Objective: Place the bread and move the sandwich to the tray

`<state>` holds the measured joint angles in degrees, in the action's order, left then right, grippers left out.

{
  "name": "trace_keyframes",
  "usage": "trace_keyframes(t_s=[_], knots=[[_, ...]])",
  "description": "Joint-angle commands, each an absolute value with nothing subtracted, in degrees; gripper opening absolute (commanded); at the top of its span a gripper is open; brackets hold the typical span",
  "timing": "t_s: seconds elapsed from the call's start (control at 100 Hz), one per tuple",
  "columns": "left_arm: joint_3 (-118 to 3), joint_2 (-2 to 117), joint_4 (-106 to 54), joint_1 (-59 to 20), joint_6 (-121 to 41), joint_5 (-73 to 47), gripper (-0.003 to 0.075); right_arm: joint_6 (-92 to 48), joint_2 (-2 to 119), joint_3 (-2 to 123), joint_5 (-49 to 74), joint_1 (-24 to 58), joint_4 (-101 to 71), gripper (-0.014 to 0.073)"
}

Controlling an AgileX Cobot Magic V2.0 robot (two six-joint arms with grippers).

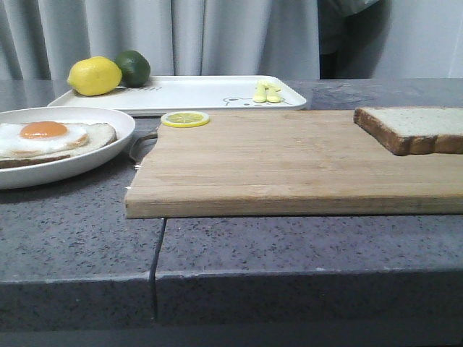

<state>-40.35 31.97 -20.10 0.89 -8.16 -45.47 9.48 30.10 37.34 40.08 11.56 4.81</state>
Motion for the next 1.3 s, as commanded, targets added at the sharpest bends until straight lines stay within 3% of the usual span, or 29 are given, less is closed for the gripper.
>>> trace_keyframes(t_s=[0.0,0.07,0.14,0.25,1.29], knots=[[-42.2,32.5,-21.8,0.9,-8.0,-42.0,0.019,9.4,30.7,39.5,36.4,11.1,5.0,0.0355],[-42.2,32.5,-21.8,0.9,-8.0,-42.0,0.0317,9.4,30.7,39.5,36.4,11.1,5.0,0.0437],[-42.2,32.5,-21.8,0.9,-8.0,-42.0,0.0454,9.4,30.7,39.5,36.4,11.1,5.0,0.0465],[-42.2,32.5,-21.8,0.9,-8.0,-42.0,0.0553,9.4,30.7,39.5,36.4,11.1,5.0,0.0461],[-42.2,32.5,-21.8,0.9,-8.0,-42.0,0.0553,9.4,30.7,39.5,35.6,11.1,4.6,0.0461]])
